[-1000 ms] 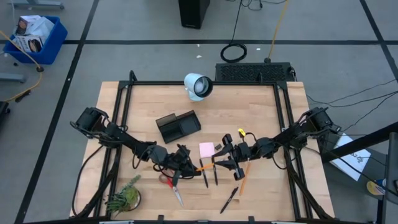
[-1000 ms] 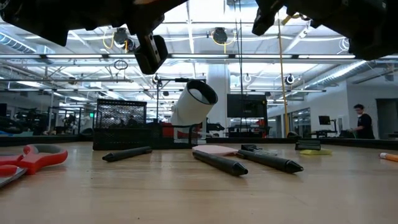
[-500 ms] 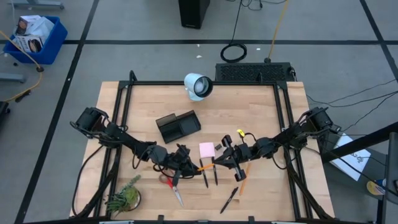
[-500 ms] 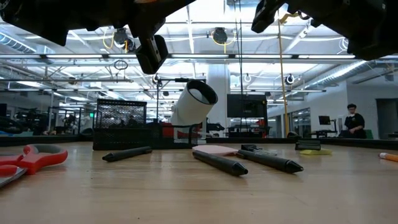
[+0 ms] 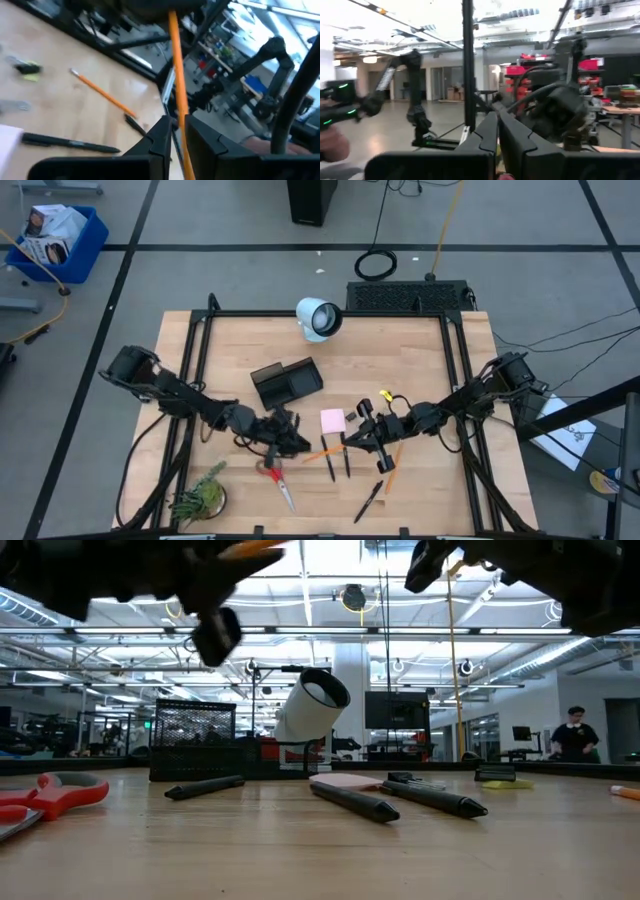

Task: Pick and place office supplies into organizer
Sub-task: Put the orange pencil into the black desk organizer

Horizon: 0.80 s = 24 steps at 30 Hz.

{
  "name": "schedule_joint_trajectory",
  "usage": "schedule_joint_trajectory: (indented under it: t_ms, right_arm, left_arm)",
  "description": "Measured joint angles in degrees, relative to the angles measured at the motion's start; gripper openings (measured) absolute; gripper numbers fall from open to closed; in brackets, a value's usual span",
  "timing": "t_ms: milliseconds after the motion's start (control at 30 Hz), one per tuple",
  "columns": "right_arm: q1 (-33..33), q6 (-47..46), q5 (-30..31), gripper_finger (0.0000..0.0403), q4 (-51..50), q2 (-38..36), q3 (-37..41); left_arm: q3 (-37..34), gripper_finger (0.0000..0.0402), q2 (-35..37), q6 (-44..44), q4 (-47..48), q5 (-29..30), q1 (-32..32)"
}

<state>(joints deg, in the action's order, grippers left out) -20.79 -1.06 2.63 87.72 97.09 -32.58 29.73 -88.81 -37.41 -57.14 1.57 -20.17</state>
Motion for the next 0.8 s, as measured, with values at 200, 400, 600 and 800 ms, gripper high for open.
schedule_joint_trajectory:
  t_ms: [200, 400, 600, 800]
  right_arm:
    - [0.5, 1.4, 2.6, 0.0003, -0.7, 0.0, 0.0]
    - [2.3, 8.1, 9.6, 0.0002, -5.8, 0.0, -2.7]
    - [6.7, 13.3, 9.5, 0.0002, -22.4, 0.0, -12.8]
    - [11.5, 17.8, 9.3, 0.0002, -39.4, 0.0, -24.0]
  left_arm:
    - [-10.0, 0.0064, 15.9, 5.8, -0.2, 3.9, -1.2]
    - [-16.7, 0.0062, 31.5, 12.6, -0.3, 5.4, -2.5]
    - [-21.9, 0.0061, 44.4, 17.4, -0.1, 5.9, -2.3]
    - [-24.8, 0.0063, 52.6, 20.2, 4.4, 6.3, -2.2]
